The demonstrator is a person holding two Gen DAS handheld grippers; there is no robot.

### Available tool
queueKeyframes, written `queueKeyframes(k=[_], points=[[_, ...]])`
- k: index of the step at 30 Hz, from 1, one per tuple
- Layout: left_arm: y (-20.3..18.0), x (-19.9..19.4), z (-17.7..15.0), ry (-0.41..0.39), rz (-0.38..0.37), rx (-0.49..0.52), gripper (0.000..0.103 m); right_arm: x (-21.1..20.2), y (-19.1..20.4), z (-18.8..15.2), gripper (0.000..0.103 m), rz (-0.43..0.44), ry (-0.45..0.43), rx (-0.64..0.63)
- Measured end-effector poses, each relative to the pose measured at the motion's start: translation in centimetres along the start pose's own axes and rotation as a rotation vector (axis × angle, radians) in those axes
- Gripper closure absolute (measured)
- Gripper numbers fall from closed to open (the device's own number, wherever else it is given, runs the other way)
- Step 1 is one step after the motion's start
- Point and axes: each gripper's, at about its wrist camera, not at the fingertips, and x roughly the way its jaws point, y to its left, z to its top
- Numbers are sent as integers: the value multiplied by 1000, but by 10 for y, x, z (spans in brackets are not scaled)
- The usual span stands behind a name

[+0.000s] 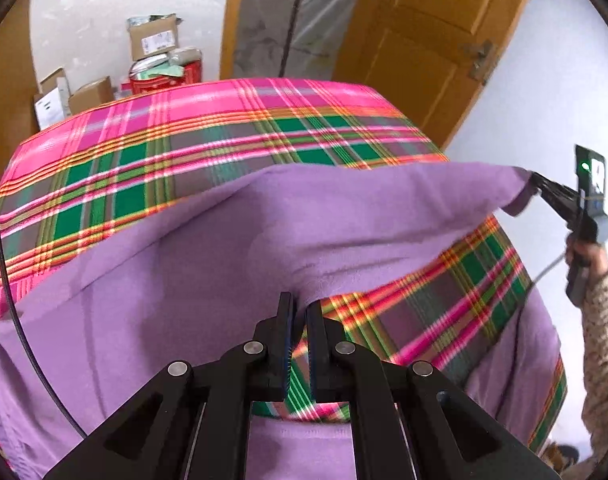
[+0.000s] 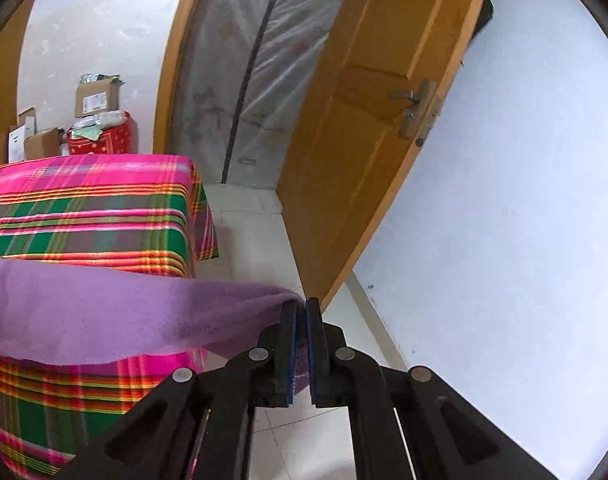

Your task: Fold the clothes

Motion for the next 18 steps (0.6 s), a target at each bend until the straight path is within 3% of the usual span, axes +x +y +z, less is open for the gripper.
queueKeyframes(k=[4, 12, 18], points=[[-4, 1, -11, 40, 1, 40, 97, 7, -17, -25, 98, 44, 14, 91], [-7, 5, -25, 97, -20, 80, 97, 21, -27, -69, 98, 84, 99, 118], [-8, 1, -30, 105, -62, 85, 97, 25, -23, -72, 98, 89, 156, 90]])
